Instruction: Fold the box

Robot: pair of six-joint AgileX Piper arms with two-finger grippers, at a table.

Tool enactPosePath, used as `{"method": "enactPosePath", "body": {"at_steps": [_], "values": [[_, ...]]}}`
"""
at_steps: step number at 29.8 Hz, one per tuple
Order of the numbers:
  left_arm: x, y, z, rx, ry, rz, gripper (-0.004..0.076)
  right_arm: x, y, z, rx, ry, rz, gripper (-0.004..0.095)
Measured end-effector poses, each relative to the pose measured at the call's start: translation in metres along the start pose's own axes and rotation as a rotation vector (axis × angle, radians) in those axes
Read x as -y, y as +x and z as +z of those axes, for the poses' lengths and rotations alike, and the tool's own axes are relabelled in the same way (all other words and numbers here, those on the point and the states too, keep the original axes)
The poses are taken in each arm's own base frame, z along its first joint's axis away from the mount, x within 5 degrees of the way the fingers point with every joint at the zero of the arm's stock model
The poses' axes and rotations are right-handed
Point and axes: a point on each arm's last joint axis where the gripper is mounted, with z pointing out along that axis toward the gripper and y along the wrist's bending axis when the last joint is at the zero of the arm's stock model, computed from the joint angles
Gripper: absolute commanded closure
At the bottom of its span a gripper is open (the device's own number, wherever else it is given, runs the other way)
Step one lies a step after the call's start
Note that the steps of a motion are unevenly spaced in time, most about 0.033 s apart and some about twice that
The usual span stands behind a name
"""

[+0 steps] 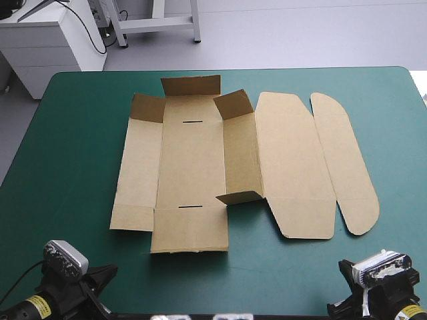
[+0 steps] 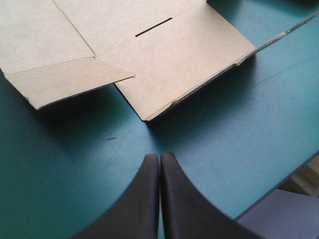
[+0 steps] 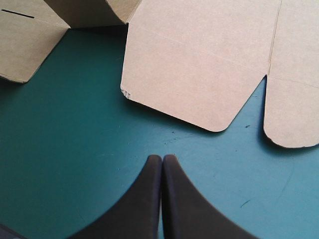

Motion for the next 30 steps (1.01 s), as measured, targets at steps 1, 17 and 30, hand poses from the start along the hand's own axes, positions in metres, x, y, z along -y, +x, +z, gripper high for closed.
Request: {"method": "enactPosePath", "body": {"at_steps": [1,17,30], "values": [[0.000,0.000,0.000,0.000,0.000,0.000,0.0732,0.000,0.000,0.000,0.000,0.000,0.000,0.0928],[0.001,-0.002,-0.002,0.008,0.002,-0.042,0.0732,0.000,0.000,0.000,0.000,0.000,0.000,0.0928],[0.000,-0.052,-0.012,0.065,0.024,-0.107,0.0732,0.000,0.000,0.000,0.000,0.000,0.000,0.0928]]}}
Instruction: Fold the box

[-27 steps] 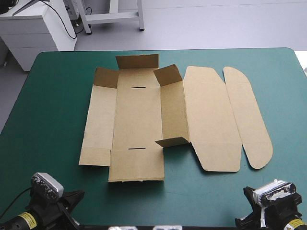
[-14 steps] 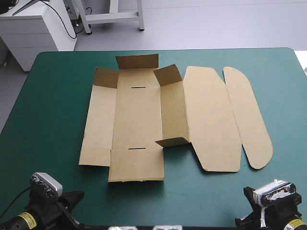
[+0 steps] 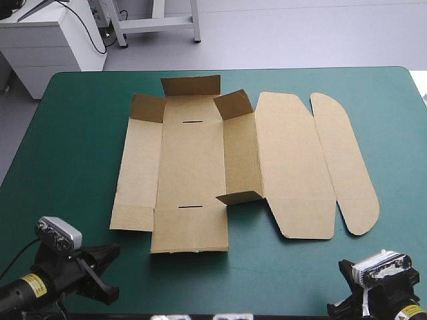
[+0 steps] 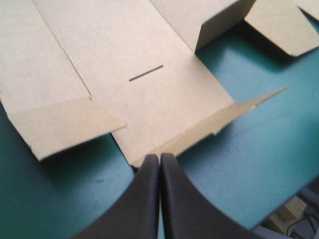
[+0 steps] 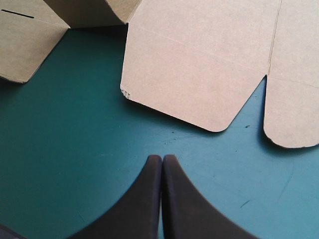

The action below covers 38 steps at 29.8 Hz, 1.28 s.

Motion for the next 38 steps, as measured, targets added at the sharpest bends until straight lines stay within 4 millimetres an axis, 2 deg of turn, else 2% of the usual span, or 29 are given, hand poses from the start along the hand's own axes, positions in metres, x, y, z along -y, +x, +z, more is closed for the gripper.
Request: {"method": "enactPosePath", "body": {"at_steps": [8,15,21,26,31,35,38], "values": [[-0.010,-0.057,0.017,0.071,-0.055,0.004,0.0732,0.000,0.000,0.000,0.000,0.000,0.000,0.0928],[-0.026,-0.095,0.057,-0.041,-0.115,0.031,0.0732,0.000,0.000,0.000,0.000,0.000,0.000,0.0928],[-0.035,-0.118,0.087,-0.098,-0.118,0.020,0.0717,0.000,0.000,0.000,0.000,0.000,0.000,0.0928],[-0.041,-0.129,0.107,-0.135,-0.119,0.013,0.0707,0.000,0.000,0.000,0.000,0.000,0.000,0.0928],[-0.048,-0.131,0.122,-0.185,-0.124,-0.002,0.0707,0.000,0.000,0.000,0.000,0.000,0.000,0.0928],[-0.067,-0.130,0.122,-0.209,-0.170,-0.060,0.0707,0.000,0.000,0.000,0.000,0.000,0.000,0.0928],[-0.087,-0.126,0.114,-0.229,-0.194,-0.109,0.0707,0.000,0.000,0.000,0.000,0.000,0.000,0.0928]]}}
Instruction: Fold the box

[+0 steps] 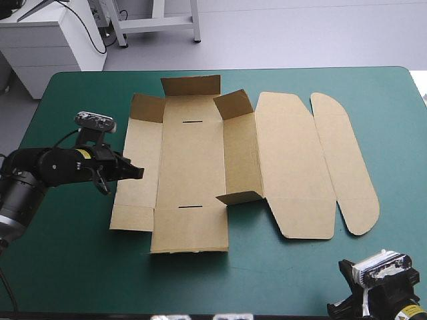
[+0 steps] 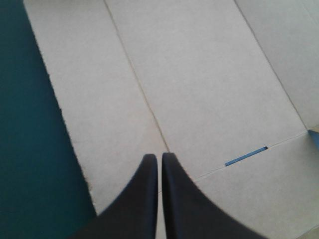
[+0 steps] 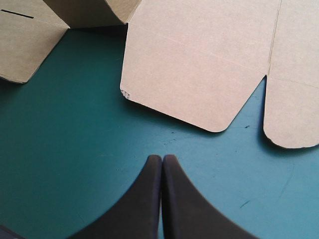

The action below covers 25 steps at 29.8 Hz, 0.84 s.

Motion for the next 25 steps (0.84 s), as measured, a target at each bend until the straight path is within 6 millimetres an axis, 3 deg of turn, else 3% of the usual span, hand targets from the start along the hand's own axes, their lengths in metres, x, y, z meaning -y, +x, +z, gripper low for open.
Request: {"method": "enactPosePath", "body": {"at_steps": [14,20,25], "values": [[-0.093,0.027,-0.042,0.034,-0.009,-0.222,0.0707,0.000,0.000,0.000,0.001,0.000,0.000,0.0928],[-0.114,0.038,-0.057,0.066,-0.051,-0.312,0.0707,0.000,0.000,0.000,0.001,0.000,0.000,0.0928],[-0.118,0.041,-0.052,0.034,-0.017,-0.318,0.0707,0.000,0.000,0.000,0.001,0.000,0.000,0.0928]]}}
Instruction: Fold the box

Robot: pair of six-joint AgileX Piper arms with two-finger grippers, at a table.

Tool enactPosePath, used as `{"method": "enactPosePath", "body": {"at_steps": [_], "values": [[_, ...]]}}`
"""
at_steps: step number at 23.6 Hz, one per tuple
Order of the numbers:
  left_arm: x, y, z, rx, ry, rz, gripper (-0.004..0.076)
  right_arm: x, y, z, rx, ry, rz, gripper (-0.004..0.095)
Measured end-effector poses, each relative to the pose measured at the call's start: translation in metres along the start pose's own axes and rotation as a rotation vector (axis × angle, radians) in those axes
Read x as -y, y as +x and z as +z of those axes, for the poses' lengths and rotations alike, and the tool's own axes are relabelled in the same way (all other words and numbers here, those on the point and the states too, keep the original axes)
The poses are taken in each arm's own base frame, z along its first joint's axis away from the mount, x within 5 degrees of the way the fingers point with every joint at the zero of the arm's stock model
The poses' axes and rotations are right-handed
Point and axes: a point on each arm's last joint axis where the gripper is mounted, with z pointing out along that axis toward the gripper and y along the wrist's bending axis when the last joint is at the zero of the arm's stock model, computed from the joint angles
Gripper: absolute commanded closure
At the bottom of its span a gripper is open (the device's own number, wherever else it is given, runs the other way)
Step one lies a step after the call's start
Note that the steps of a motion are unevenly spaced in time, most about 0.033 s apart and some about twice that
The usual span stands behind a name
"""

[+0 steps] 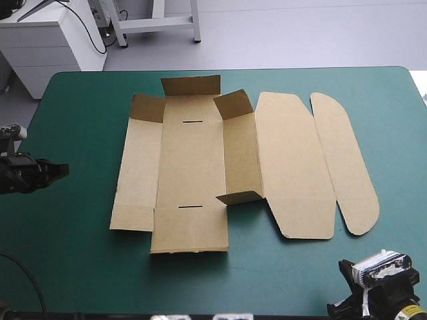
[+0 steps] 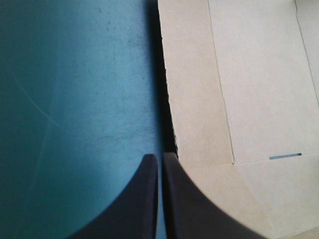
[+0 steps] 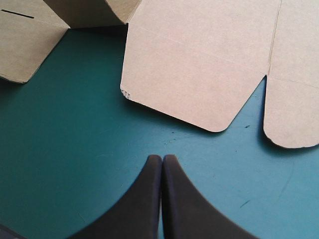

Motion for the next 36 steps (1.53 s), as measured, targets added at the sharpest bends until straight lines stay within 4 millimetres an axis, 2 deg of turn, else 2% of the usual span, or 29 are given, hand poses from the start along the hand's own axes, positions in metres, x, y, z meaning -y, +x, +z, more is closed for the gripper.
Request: {"method": "enactPosePath", "body": {"at_steps": [3,4,9,11,14,18,21,26,36], "values": [[-0.010,-0.001,0.013,-0.044,0.027,-0.032,0.0707,0.000,0.000,0.000,0.000,0.000,0.000,0.0928],[-0.018,-0.002,0.025,-0.071,0.062,-0.070,0.0707,0.000,0.000,0.000,0.000,0.000,0.000,0.0928],[-0.037,-0.004,0.057,-0.115,0.162,-0.150,0.0706,0.000,0.000,0.000,0.000,0.000,0.000,0.0928],[-0.050,-0.004,0.078,-0.131,0.221,-0.210,0.0675,0.000,0.000,0.000,0.000,0.000,0.000,0.0928],[-0.062,-0.001,0.101,-0.165,0.255,-0.265,0.0535,0.000,0.000,0.000,0.000,0.000,0.000,0.0928],[-0.055,0.001,0.128,-0.233,0.301,-0.246,0.0382,0.000,0.000,0.000,0.000,0.000,0.000,0.0928],[-0.043,0.003,0.147,-0.297,0.336,-0.216,0.0324,0.000,0.000,0.000,0.001,0.000,0.000,0.0928],[-0.034,0.013,0.179,-0.410,0.367,-0.219,0.0320,0.000,0.000,0.000,0.001,0.000,0.000,0.0928],[-0.022,0.017,0.192,-0.449,0.393,-0.208,0.0320,0.000,0.000,0.000,0.002,0.001,0.000,0.0928]]}}
